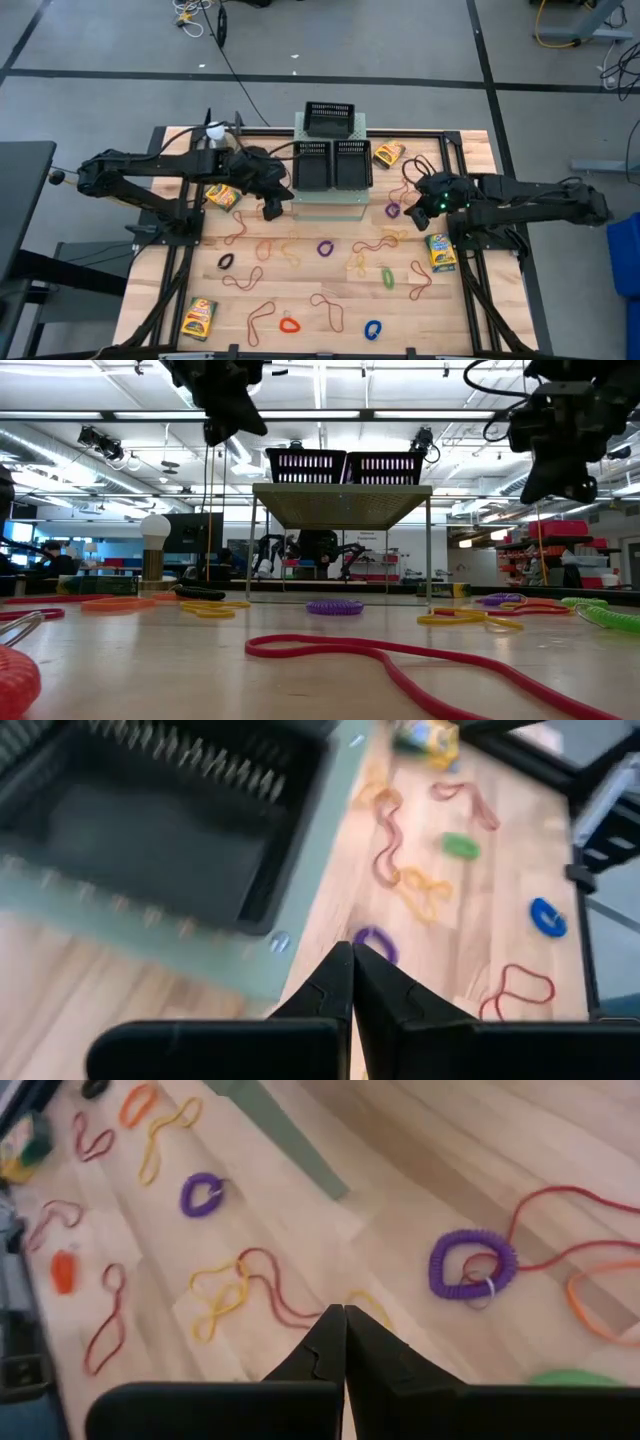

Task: Pick & Place Office Desk Supplies
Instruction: Put the red rubber band into the top black bin

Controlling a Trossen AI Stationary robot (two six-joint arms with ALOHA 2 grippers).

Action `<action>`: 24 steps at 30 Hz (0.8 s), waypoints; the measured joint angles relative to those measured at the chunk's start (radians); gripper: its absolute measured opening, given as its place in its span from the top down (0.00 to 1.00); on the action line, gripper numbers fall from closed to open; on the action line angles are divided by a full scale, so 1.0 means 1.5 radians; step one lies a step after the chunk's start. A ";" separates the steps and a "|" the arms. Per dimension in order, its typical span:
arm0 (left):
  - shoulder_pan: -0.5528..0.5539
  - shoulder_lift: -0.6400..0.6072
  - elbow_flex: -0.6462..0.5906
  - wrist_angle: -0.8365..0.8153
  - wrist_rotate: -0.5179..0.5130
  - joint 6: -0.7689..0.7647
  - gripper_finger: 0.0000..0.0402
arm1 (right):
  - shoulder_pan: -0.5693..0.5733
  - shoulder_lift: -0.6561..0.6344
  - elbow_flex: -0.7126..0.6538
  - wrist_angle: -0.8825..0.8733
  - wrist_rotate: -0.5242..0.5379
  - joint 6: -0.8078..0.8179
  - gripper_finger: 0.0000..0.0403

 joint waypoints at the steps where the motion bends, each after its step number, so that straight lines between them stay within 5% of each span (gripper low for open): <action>1: 0.003 -0.009 -0.020 0.033 0.012 0.009 0.98 | 0.017 0.003 -0.006 0.004 0.023 0.021 0.99; 5: 0.031 -0.062 -0.154 0.239 0.082 -0.024 0.98 | 0.094 0.023 -0.018 0.018 0.093 0.104 0.99; 9: 0.041 -0.113 -0.277 0.387 0.075 -0.053 0.98 | 0.165 0.060 -0.019 0.028 0.111 0.096 0.98; 15: 0.042 -0.137 -0.385 0.487 -0.020 -0.096 0.97 | 0.271 0.131 -0.019 0.031 0.111 0.113 0.95; 24: 0.015 -0.132 -0.402 0.520 -0.162 -0.122 0.97 | 0.295 0.274 -0.020 0.089 0.147 0.063 0.70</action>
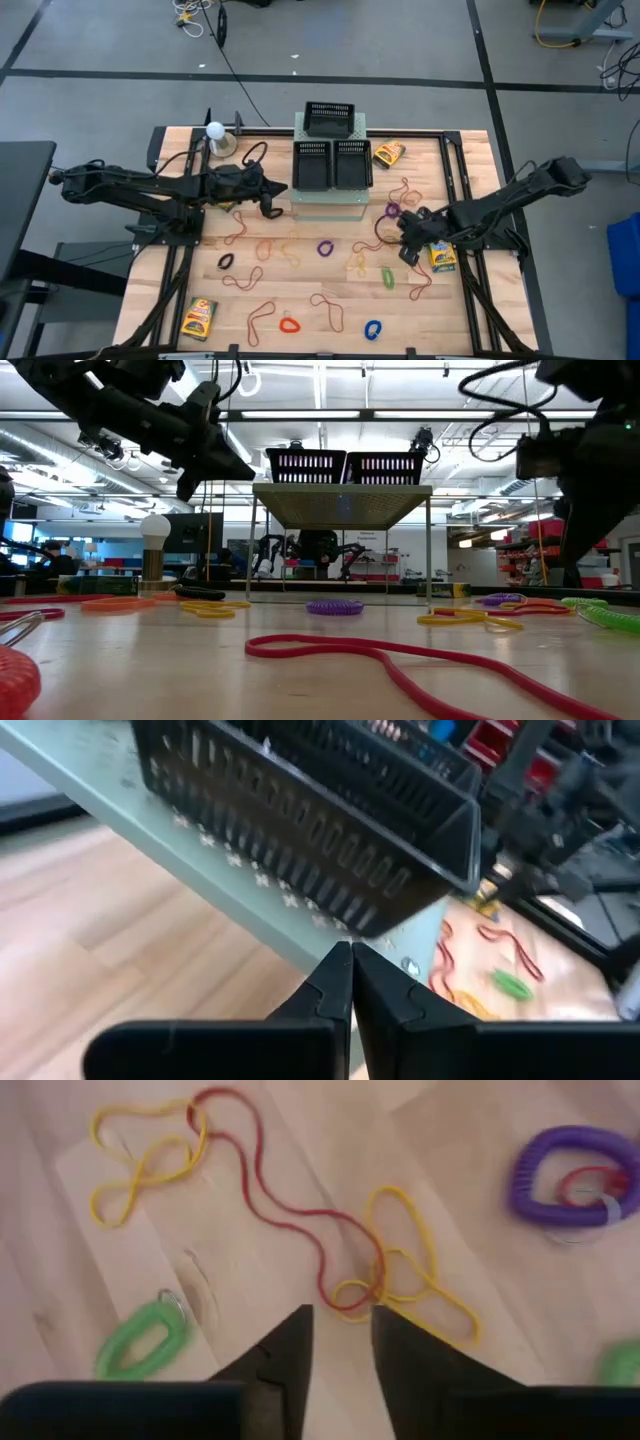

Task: Pick & Place Office Desk Supplies
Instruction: Put the red rubber band into the top black bin

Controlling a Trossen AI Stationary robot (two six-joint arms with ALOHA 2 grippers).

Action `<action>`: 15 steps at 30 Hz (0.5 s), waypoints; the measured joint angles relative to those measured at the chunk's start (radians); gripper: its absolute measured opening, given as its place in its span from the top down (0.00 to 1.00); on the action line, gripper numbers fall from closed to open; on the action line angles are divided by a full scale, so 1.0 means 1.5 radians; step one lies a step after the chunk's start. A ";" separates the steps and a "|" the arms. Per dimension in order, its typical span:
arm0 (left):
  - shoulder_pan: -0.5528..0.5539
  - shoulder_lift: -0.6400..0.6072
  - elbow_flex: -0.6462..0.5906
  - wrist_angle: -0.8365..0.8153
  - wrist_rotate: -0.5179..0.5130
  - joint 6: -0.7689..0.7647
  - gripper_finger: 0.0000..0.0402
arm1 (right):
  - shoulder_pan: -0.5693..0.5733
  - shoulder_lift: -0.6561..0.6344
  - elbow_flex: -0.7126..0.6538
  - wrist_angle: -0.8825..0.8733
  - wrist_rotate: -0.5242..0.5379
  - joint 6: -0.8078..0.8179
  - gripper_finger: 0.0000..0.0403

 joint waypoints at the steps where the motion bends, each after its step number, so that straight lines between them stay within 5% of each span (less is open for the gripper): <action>1: -0.001 0.000 0.000 0.000 -0.008 0.004 0.97 | 0.000 0.016 0.000 0.010 -0.005 -0.011 0.67; 8: 0.001 0.000 0.000 -0.003 -0.014 0.034 0.97 | -0.013 0.119 0.000 0.105 -0.010 -0.082 0.61; 15: 0.000 0.007 0.000 -0.004 -0.046 0.013 0.97 | -0.033 0.169 0.000 0.119 0.021 -0.096 0.69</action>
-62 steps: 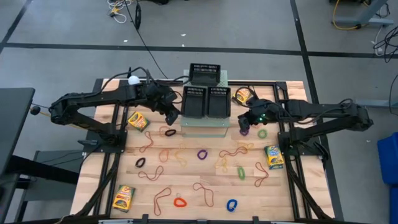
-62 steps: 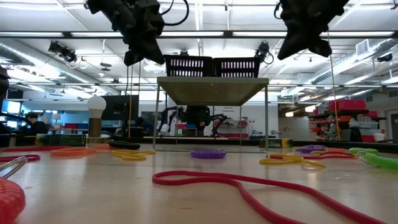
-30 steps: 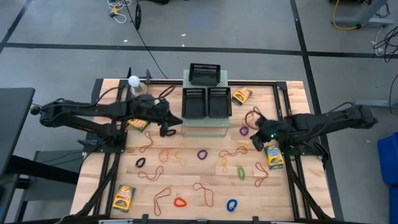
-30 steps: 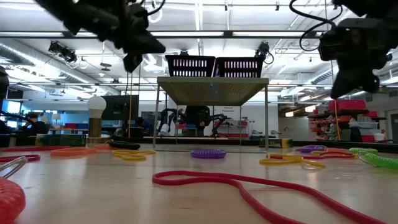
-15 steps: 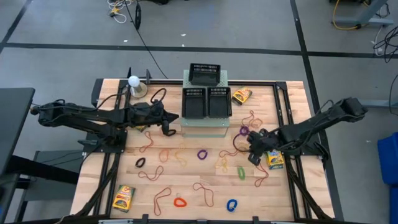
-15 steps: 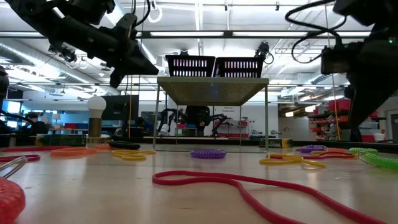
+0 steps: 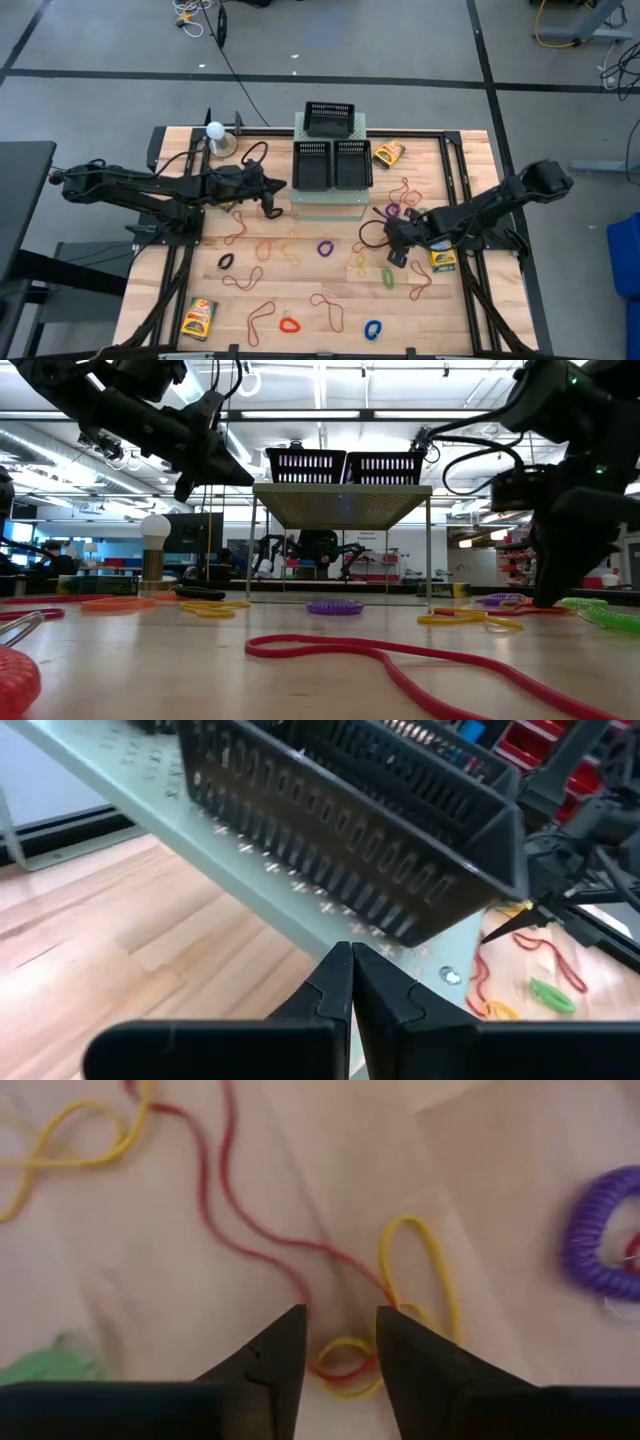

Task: Pick & Place Office Desk Supplies
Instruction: Put the red rubber band into the top black bin

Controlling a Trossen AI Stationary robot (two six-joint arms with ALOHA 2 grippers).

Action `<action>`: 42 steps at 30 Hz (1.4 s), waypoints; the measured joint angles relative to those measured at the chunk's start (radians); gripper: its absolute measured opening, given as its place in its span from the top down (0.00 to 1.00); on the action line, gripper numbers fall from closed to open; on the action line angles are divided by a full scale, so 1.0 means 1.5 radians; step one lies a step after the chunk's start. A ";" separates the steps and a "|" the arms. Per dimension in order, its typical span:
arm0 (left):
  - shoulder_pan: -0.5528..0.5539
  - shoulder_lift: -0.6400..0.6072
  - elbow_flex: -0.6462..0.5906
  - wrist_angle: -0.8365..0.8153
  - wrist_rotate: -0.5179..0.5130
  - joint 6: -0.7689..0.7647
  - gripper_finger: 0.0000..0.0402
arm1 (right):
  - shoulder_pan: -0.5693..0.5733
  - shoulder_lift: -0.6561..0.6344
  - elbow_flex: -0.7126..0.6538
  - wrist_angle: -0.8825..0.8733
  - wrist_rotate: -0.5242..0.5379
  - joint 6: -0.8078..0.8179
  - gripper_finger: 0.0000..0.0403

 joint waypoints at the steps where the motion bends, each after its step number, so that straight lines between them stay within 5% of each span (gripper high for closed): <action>1: 0.000 0.002 0.000 0.002 -0.002 0.000 0.97 | 0.000 0.002 0.000 0.001 0.012 0.000 0.70; 7: -0.002 0.008 0.000 0.001 0.033 -0.019 0.97 | 0.000 0.003 0.000 0.004 0.031 -0.006 0.73; 27: -0.013 0.037 0.000 0.000 -0.016 0.001 0.97 | -0.011 0.012 0.043 -0.076 0.048 -0.096 0.73; 32: -0.013 0.070 0.000 0.005 -0.016 -0.016 0.97 | -0.048 0.035 0.042 -0.064 -0.014 -0.144 0.74; 42: -0.014 0.095 0.001 0.034 -0.007 -0.017 0.97 | -0.045 0.027 0.050 -0.055 -0.050 -0.116 0.98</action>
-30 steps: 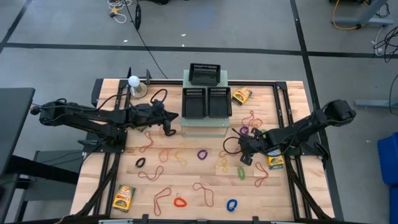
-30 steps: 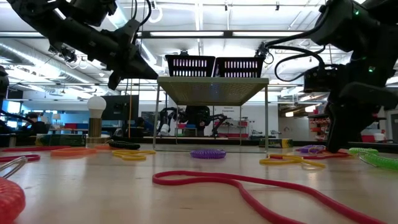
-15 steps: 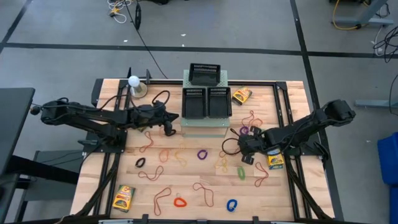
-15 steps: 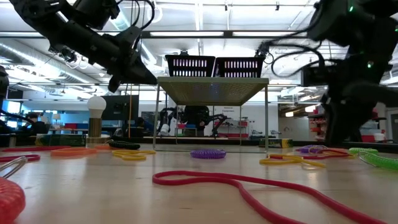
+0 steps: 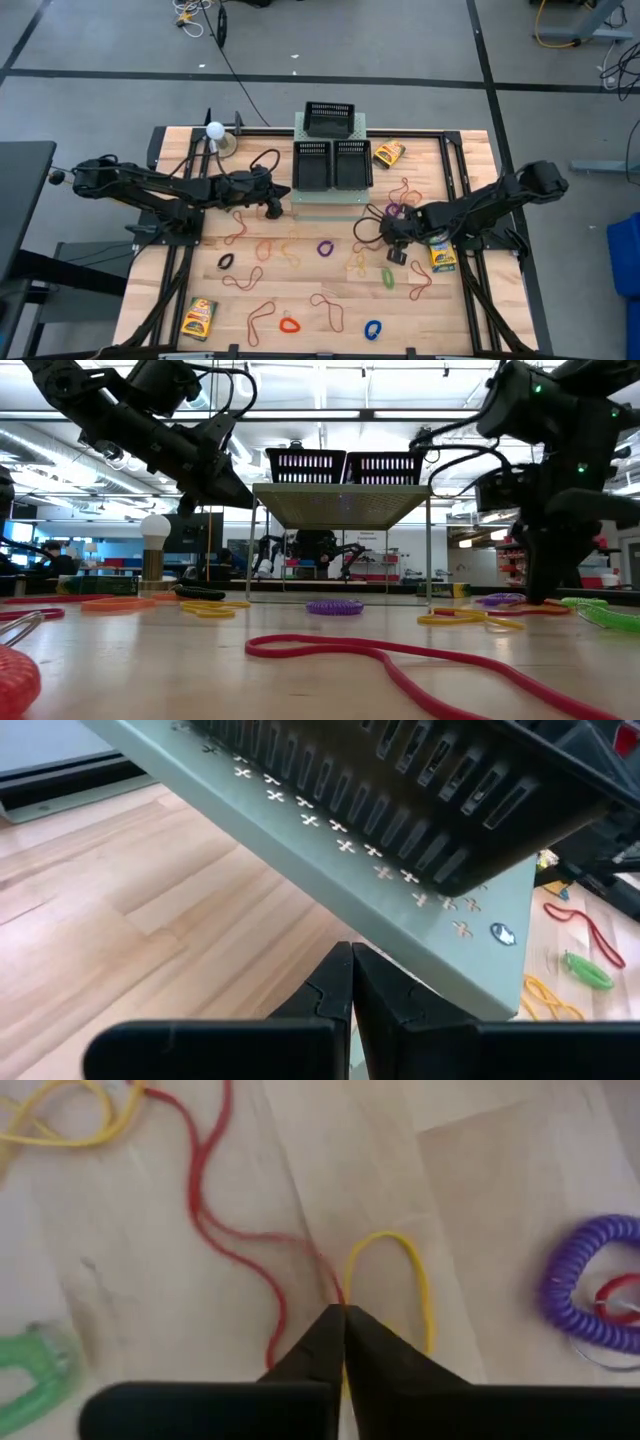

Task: Pick & Place Office Desk Supplies
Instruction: Put the red rubber band into the top black bin

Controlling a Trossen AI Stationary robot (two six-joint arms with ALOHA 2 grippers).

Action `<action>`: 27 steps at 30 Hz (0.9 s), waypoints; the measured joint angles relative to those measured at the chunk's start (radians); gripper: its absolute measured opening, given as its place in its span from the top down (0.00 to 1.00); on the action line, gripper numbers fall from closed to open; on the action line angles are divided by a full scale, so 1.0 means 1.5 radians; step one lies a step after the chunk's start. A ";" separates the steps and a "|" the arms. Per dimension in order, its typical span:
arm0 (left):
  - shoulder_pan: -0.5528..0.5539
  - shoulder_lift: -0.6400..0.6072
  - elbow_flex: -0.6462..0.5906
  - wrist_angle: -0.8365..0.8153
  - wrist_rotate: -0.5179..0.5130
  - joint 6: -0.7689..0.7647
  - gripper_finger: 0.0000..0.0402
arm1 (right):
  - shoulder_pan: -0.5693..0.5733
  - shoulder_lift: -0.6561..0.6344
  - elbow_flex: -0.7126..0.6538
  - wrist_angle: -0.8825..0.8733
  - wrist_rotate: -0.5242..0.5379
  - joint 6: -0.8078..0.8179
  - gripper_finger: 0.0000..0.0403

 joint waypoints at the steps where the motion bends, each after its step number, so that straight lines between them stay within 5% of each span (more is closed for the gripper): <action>1: 0.000 0.000 0.000 0.001 0.001 -0.001 0.97 | 0.005 -0.005 0.005 -0.009 0.000 -0.002 0.98; 11: 0.001 -0.001 0.000 0.004 0.004 0.027 0.97 | 0.052 -0.053 0.133 -0.145 0.002 -0.017 0.99; 27: 0.000 -0.001 0.000 0.005 0.011 0.021 0.97 | 0.060 -0.088 0.531 -0.409 0.041 -0.097 0.99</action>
